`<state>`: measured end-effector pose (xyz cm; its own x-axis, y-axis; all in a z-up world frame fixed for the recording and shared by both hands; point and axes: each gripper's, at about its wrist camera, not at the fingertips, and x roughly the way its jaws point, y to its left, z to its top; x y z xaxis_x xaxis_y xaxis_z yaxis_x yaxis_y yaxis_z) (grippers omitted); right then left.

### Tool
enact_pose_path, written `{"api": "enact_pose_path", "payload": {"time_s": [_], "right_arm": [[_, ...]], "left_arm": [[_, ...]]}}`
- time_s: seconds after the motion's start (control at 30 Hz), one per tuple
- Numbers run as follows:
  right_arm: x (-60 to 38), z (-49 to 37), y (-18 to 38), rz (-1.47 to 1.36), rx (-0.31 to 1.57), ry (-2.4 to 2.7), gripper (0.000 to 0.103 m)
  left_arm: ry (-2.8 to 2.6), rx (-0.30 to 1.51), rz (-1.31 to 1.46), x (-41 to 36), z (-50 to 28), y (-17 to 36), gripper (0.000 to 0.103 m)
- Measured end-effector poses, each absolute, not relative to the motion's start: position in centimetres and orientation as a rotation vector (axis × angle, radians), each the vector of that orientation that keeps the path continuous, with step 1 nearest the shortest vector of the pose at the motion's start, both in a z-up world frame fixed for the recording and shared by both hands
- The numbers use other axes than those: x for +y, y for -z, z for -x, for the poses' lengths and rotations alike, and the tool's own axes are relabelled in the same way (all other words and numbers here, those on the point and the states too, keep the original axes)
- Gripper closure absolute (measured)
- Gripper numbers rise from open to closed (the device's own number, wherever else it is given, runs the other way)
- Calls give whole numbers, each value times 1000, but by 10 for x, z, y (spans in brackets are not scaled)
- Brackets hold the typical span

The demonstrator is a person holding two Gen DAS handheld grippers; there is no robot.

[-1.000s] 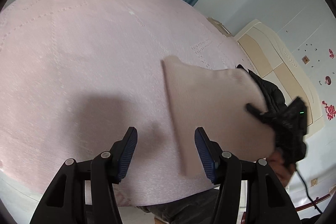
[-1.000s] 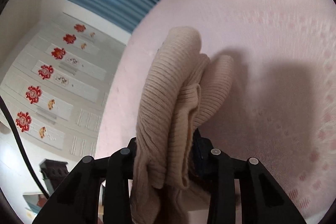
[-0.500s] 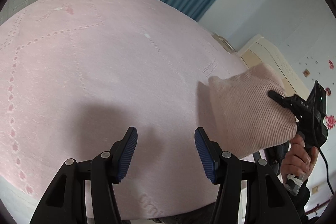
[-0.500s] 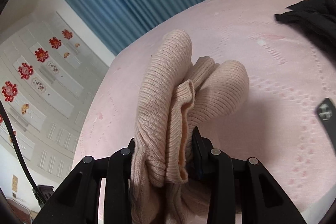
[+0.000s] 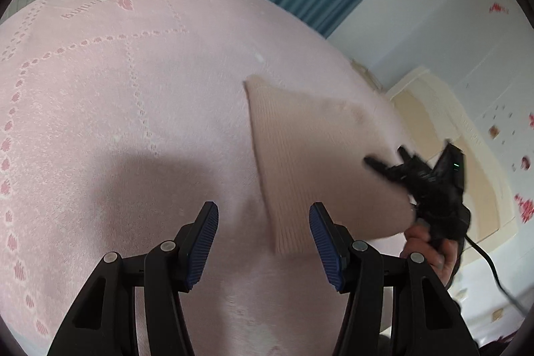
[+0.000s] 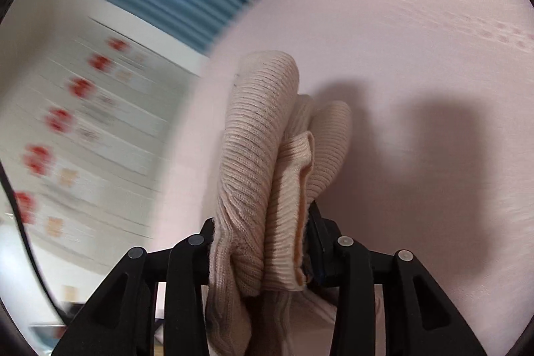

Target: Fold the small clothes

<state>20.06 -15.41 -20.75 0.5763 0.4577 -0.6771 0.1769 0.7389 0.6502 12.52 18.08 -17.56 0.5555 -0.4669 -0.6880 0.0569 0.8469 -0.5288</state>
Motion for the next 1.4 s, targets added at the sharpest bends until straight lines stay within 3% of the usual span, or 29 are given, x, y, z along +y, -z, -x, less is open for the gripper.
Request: {"api": "enact_pose_path", "payload": {"time_s": [0.1, 0.33, 0.47, 0.57, 0.63, 0.67, 0.7, 0.73, 0.9, 1.07, 1.4], "right_arm": [[-175, -199, 234, -698, 1029, -124, 60], [-169, -179, 183, -415, 896, -109, 57], [-155, -193, 174, -340, 906, -99, 62], [-152, -199, 179, -339, 931, -120, 69], [-151, -199, 184, -345, 938, -128, 73], [-149, -201, 186, -343, 939, -133, 76], [-147, -202, 185, -335, 935, -141, 86], [-145, -203, 181, -318, 914, -163, 89], [-164, -198, 169, -421, 799, -275, 91], [-167, -208, 207, -364, 904, -129, 92], [-174, -191, 202, -451, 864, -91, 92]], "left_arm": [[351, 979, 437, 166, -130, 191, 48], [483, 1069, 234, 113, -124, 212, 50], [458, 1088, 168, 93, -124, 220, 55], [410, 1090, 71, 73, -124, 222, 68], [422, 1056, 66, 72, -129, 219, 90], [446, 1049, 101, 75, -130, 217, 91], [462, 1032, 142, 79, -130, 214, 92], [467, 1023, 155, 82, -131, 213, 92], [462, 1024, 173, 88, -128, 215, 94], [472, 1025, 187, 83, -129, 214, 95], [480, 1073, 253, 98, -129, 213, 95]]}}
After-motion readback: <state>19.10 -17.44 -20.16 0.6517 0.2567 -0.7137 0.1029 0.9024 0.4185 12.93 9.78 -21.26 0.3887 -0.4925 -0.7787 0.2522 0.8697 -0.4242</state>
